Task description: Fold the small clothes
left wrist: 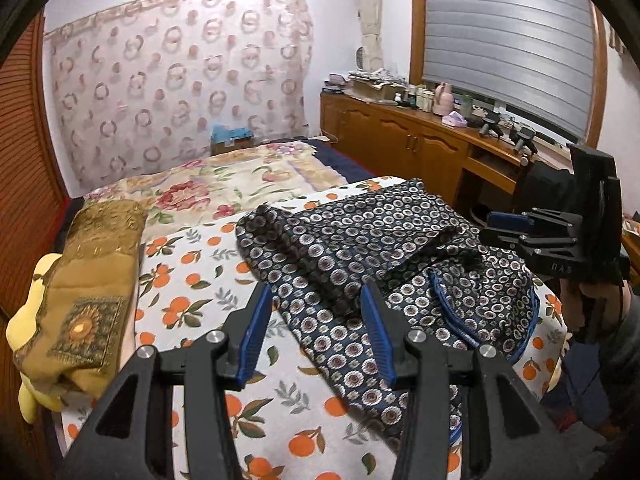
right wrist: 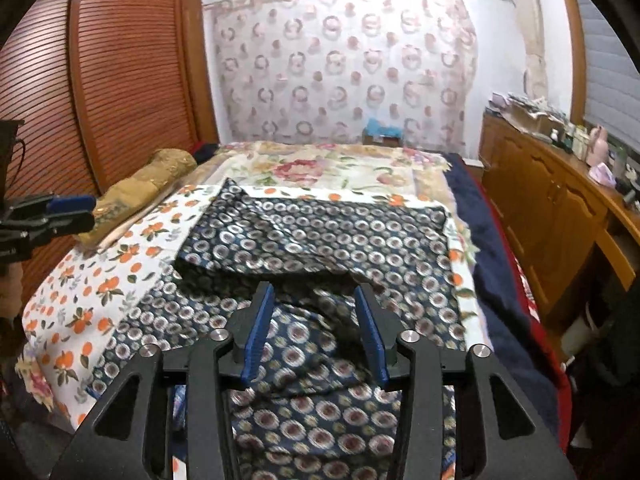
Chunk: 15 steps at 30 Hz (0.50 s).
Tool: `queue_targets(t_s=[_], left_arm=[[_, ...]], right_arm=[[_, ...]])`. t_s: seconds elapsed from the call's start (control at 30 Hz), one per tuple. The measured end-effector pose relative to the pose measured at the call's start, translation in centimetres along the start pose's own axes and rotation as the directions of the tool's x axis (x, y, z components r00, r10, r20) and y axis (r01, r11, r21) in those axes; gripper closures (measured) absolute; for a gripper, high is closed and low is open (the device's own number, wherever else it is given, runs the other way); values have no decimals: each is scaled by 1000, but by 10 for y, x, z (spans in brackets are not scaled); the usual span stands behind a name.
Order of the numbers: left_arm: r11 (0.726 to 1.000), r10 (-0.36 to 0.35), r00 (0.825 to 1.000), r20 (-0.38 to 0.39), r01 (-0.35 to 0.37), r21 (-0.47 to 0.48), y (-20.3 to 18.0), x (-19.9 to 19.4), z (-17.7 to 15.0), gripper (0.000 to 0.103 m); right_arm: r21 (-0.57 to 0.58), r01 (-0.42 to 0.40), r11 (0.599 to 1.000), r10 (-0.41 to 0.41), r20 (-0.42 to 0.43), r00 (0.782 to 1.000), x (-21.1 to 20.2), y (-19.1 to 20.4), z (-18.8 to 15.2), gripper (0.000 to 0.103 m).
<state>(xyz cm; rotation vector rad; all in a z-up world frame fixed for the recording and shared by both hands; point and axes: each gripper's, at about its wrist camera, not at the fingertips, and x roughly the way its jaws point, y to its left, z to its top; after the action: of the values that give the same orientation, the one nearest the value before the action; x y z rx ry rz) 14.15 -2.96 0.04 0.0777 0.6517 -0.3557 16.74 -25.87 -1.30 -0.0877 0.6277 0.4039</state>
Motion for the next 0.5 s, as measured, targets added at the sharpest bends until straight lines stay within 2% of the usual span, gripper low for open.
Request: queue_targets(t_s=[0.2,0.5], left_arm=[[999,14,1000,-4,-14,-33,12,0,-11,58],[996,43,999,-16,-44,-83,31,-2,-30,58]], right_arm=[[-42,-34,999,34,-7,999,13,17,15,52],[-136,-101,986,94,-58,994,47,58,33,50]])
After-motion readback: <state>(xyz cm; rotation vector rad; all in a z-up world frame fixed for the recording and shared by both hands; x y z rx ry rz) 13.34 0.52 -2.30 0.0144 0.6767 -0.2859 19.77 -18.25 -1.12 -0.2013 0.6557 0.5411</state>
